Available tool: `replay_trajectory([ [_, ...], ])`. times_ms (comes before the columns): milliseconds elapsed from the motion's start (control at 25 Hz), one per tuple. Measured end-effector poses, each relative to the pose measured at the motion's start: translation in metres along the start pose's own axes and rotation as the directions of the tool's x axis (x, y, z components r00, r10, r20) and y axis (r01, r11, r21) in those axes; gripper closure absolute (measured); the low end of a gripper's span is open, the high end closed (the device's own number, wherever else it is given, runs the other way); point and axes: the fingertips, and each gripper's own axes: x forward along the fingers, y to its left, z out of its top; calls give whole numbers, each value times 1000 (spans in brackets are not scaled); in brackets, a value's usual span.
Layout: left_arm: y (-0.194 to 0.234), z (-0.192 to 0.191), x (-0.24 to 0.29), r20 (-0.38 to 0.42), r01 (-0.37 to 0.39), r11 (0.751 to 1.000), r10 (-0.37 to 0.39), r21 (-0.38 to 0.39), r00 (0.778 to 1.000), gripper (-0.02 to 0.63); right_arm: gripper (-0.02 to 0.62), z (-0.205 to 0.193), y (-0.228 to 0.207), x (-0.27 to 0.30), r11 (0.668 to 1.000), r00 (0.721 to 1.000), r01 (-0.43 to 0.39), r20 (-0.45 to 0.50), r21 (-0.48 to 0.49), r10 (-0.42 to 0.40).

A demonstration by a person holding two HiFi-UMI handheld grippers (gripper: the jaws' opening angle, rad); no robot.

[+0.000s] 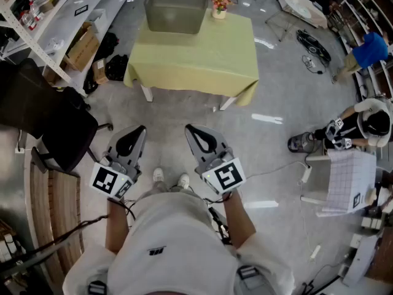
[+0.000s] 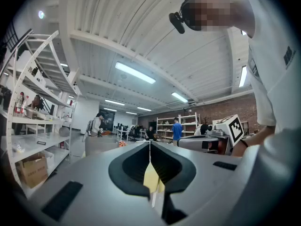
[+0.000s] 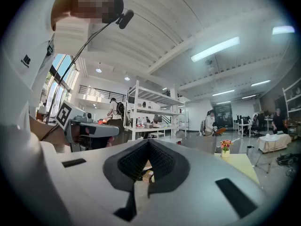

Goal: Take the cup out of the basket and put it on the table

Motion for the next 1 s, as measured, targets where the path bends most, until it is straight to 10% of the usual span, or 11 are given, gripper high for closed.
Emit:
replay_trajectory([
  [1000,-30,6,43,1,-14,999,14,37,1000,592,586,5,-37,-17,999,999,-34,38,-27,35],
])
